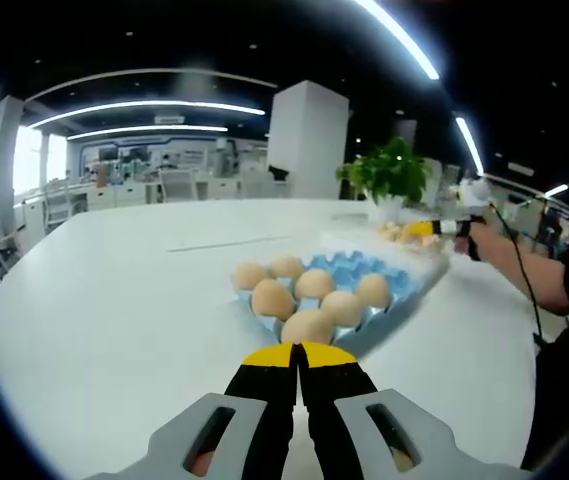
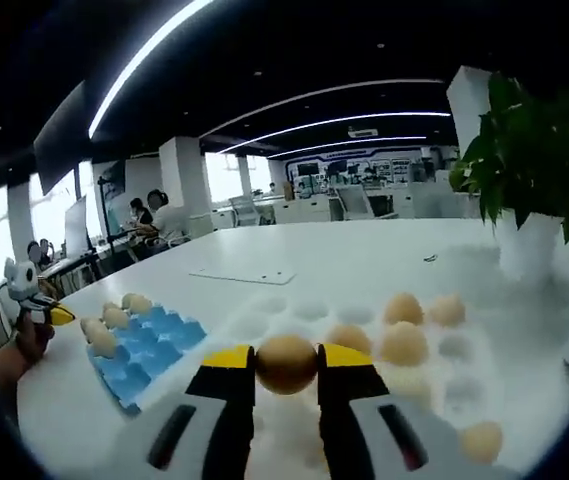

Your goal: Pick up the eggs on the table and place them into the egg tray on the table

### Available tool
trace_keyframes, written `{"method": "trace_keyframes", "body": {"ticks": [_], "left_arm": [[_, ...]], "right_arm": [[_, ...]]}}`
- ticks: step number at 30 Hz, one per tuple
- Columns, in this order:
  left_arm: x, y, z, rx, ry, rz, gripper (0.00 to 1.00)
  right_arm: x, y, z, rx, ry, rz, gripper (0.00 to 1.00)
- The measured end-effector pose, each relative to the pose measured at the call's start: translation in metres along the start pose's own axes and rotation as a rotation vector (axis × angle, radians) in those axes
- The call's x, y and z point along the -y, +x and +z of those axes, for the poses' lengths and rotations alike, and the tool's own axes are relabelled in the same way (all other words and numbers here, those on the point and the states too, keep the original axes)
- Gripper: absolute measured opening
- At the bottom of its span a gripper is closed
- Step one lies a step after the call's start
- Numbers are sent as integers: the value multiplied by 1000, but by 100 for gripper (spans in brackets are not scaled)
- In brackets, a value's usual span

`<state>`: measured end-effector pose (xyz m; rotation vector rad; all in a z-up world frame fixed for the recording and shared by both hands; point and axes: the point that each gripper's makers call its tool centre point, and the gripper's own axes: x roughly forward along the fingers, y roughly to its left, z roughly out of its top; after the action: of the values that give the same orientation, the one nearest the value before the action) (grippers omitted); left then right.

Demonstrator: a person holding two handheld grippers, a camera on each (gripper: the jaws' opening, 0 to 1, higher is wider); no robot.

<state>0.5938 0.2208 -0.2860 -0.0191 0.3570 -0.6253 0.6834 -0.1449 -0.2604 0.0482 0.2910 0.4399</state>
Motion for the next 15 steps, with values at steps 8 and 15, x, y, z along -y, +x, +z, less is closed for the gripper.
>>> {"method": "trace_keyframes", "body": {"ticks": [8,15], "left_arm": [[-3,-1,1,3,-1,2,1],[-5,-2,2,8,-4,3,1]], "right_arm": [[-15,11,-1,-20,-15,31,24],[-36,20,-4,-35,-27,72,24]]}}
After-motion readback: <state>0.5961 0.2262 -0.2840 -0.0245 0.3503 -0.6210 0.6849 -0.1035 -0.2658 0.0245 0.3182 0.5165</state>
